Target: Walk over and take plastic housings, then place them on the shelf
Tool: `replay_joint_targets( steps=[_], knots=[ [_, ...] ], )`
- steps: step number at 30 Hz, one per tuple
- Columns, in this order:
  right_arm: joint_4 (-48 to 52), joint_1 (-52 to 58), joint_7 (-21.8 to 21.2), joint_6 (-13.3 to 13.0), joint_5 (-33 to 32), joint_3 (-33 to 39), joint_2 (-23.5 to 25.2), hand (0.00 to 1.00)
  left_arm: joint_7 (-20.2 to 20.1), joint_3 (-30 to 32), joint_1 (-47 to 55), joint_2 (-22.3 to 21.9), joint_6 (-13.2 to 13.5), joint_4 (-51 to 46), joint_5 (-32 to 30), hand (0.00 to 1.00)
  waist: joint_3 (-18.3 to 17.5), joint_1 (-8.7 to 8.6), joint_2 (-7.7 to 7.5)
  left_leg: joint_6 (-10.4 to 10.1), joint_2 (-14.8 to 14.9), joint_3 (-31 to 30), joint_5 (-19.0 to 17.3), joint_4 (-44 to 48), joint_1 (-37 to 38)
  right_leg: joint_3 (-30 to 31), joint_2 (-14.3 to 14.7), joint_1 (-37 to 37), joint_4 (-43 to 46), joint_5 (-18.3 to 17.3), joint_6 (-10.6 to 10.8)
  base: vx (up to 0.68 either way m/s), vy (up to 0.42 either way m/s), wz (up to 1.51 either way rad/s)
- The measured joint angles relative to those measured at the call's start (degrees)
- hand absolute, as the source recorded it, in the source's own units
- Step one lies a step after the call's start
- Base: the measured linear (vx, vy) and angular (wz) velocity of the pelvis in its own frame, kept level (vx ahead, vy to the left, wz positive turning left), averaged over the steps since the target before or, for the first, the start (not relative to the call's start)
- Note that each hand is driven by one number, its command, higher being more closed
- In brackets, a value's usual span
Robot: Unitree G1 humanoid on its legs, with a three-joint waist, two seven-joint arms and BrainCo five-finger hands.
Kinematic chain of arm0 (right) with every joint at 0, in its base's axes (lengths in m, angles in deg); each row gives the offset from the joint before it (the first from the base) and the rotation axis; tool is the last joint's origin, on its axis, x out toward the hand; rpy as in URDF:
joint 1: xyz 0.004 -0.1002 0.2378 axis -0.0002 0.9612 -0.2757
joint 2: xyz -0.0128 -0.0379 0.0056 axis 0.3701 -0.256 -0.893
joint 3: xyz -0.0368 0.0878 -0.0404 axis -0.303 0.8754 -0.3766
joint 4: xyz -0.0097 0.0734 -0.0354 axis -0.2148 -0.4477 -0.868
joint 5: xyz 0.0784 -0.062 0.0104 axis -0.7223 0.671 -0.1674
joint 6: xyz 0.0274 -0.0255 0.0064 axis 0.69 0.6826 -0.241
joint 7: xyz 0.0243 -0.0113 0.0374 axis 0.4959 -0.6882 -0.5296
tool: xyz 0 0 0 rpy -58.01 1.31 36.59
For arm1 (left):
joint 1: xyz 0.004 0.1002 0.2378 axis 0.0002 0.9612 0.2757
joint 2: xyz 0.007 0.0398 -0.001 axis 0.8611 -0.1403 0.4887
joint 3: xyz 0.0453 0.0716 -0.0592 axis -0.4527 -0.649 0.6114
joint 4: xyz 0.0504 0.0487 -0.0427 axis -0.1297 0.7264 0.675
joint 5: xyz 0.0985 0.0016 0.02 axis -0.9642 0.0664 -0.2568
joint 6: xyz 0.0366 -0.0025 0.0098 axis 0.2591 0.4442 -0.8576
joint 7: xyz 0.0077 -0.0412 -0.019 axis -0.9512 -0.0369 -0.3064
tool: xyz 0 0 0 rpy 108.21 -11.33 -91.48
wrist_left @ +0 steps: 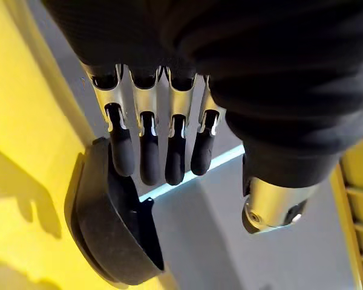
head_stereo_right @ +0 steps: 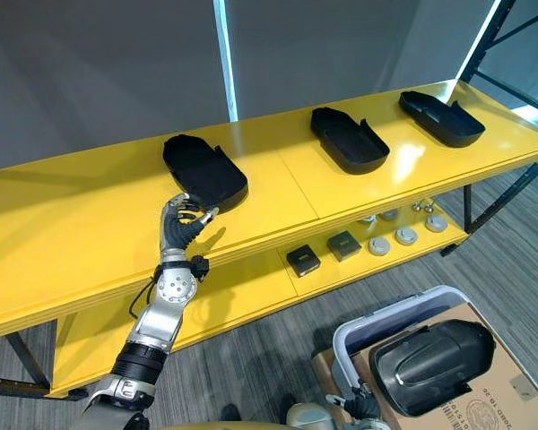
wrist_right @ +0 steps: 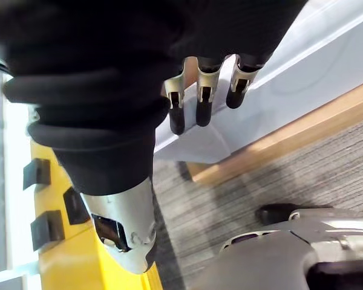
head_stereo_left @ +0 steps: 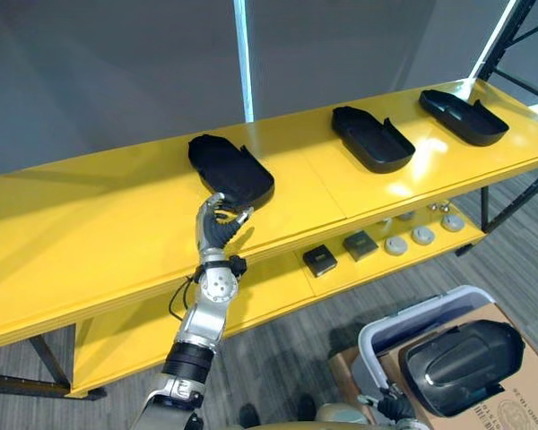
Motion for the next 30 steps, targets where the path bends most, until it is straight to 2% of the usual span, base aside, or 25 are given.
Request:
replay_joint_targets(
  steps=[7, 12, 13, 23, 30],
  knots=[
    [-0.13, 0.0, -0.68, 0.0, 0.02, -0.53, -0.13, 0.0, -0.08, -1.65, -0.15, 0.44, -0.57, 2.64, -1.9, 1.0, -0.06, -0.14, 0.09, -0.4, 0.64, 1.29, -0.27, 0.0, -0.05, 1.26, 0.75, -0.14, -1.01, 0.43, -0.61, 0.0, -0.033, -0.1],
    [-0.13, -0.03, -1.0, 0.01, 0.03, -0.58, -0.21, 0.0, -0.86, -1.64, -0.98, 0.42, -1.57, 6.53, -1.87, 1.0, -0.18, -1.03, 0.3, -0.55, 0.85, 1.72, -0.37, 0.0, -0.92, 1.6, 0.96, -1.13, -1.03, 0.51, -0.73, 0.01, -0.023, -0.05],
    [-0.13, -0.09, -0.99, 0.03, 0.03, -0.67, -0.21, 0.0, -1.04, -1.35, -1.37, 0.48, -1.93, 7.71, -1.84, 1.0, -0.18, -1.45, 0.3, -0.59, 0.85, 1.87, -0.4, 0.0, -0.98, 1.69, 0.96, -1.21, -1.03, 0.52, -0.74, 0.02, -0.011, -0.04],
    [-0.12, -0.13, -0.83, 0.06, 0.52, -0.75, -0.26, 0.0, -1.01, -0.5, -6.96, 1.55, -3.36, 13.96, -0.72, 1.0, -0.13, -1.73, 0.41, -0.87, 0.91, 3.12, -0.58, -0.01, -2.41, 2.92, 1.1, -3.08, -1.06, 0.78, -0.79, 0.01, -0.004, -0.06],
    [-0.1, -0.14, -0.78, 0.02, 0.52, -0.75, -0.35, 0.0, -0.46, 2.79, -8.73, 1.72, -4.37, 16.41, 0.35, 1.0, -0.05, -1.85, 0.58, -0.87, 1.12, 3.66, -0.58, -0.01, -3.02, 3.37, 1.3, -3.98, -0.87, 0.88, -0.93, 0.0, -0.008, -0.04]
  ],
)
